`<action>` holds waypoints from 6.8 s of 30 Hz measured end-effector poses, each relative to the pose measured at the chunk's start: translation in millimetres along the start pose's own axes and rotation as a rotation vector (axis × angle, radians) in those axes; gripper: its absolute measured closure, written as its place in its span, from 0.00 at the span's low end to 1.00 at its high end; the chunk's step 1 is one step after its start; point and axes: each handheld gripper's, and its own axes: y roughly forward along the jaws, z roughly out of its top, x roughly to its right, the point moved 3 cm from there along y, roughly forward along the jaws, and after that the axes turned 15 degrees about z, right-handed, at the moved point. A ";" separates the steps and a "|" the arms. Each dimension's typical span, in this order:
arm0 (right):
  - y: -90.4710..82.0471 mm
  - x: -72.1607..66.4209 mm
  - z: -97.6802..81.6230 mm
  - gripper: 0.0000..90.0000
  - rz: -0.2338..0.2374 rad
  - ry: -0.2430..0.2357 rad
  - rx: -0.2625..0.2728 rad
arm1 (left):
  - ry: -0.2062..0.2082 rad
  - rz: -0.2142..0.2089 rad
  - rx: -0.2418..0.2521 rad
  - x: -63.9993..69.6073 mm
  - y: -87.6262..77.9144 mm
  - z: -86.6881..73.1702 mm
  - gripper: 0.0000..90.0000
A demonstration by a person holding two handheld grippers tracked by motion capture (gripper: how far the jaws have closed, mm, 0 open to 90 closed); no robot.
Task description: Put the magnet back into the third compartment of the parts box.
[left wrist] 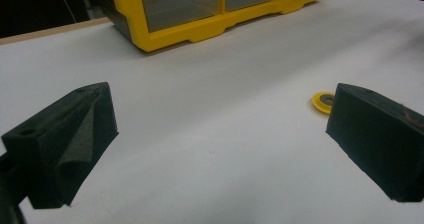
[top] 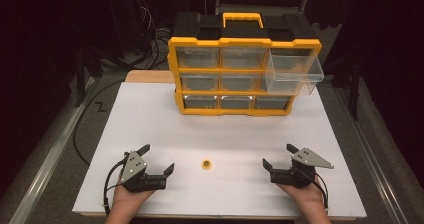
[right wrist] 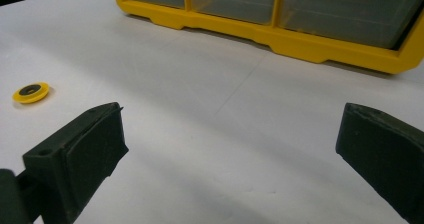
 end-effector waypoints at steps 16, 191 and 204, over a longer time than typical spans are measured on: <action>25.3 -13.1 9.7 0.01 0.049 -0.002 -0.016 | 0.001 -0.011 -0.004 -1.8 0.1 0.8 0.00; 130.3 -110.5 35.2 0.72 0.345 -0.142 -0.365 | 0.001 -0.059 0.064 -2.2 -2.6 5.3 0.00; 110.0 -93.8 36.3 0.72 0.331 -0.127 -0.372 | -0.030 -0.060 0.070 -5.2 -2.2 5.3 0.00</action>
